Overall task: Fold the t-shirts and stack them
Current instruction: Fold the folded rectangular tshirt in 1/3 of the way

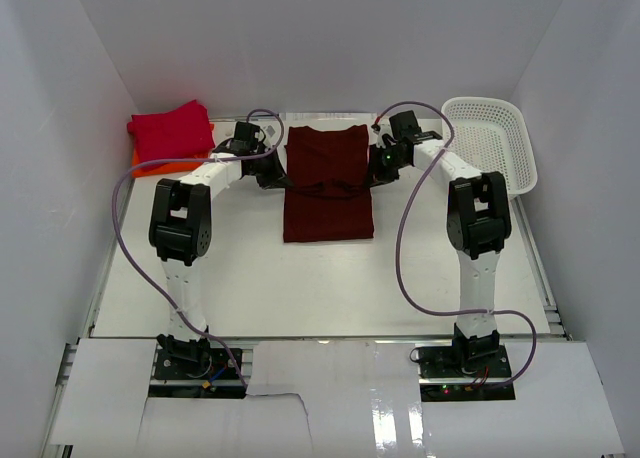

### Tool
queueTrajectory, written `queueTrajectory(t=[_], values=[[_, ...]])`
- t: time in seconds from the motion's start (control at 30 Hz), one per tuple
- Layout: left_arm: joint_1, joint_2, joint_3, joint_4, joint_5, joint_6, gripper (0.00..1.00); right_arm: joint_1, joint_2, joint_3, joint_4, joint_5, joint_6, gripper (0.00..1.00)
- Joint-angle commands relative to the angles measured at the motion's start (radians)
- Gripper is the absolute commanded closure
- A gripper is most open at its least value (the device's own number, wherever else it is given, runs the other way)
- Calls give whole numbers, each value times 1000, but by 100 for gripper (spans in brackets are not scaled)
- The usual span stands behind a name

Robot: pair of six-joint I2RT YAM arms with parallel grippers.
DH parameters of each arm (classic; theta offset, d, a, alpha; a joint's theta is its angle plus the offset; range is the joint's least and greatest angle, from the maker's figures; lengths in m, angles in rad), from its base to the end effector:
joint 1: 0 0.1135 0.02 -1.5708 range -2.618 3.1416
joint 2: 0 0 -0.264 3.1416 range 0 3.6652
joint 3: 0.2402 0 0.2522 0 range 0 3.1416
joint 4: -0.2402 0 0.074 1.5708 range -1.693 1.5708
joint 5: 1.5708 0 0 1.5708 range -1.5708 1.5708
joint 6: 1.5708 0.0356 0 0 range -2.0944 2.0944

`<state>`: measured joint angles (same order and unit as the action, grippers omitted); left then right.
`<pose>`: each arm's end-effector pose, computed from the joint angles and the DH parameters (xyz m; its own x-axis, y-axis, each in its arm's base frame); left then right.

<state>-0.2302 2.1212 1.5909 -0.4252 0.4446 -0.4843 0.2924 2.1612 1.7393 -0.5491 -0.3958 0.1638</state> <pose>0.4454 -0.1201 0.1797 -0.9121 -0.2180 -0.3473 0.0260 0.8145 -0.5796 0.4512 0.1502 0.1990 -0.8572 -0.1009 -0.5050 -0.3391 0.8486 0.4060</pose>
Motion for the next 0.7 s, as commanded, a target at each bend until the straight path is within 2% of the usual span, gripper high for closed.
queueTrajectory(t=[0.0, 0.33, 0.47, 0.57, 0.6, 0.67], values=[[6, -1, 37, 19, -17, 18, 100, -10, 14, 49, 35, -15, -21, 92], [6, 16, 40, 45, -44, 9, 100, -18, 51, 75, 64, 0, -18, 92], [5, 23, 53, 52, -60, -7, 100, -19, 81, 103, 66, 2, -14, 89], [6, 29, 58, 59, -67, -17, 100, -24, 84, 103, 83, 14, -9, 81], [6, 31, 60, 60, -72, -22, 92, -25, 84, 101, 89, 15, -9, 81], [6, 25, 58, 62, -92, -37, 78, -27, 83, 101, 110, 15, -6, 73]])
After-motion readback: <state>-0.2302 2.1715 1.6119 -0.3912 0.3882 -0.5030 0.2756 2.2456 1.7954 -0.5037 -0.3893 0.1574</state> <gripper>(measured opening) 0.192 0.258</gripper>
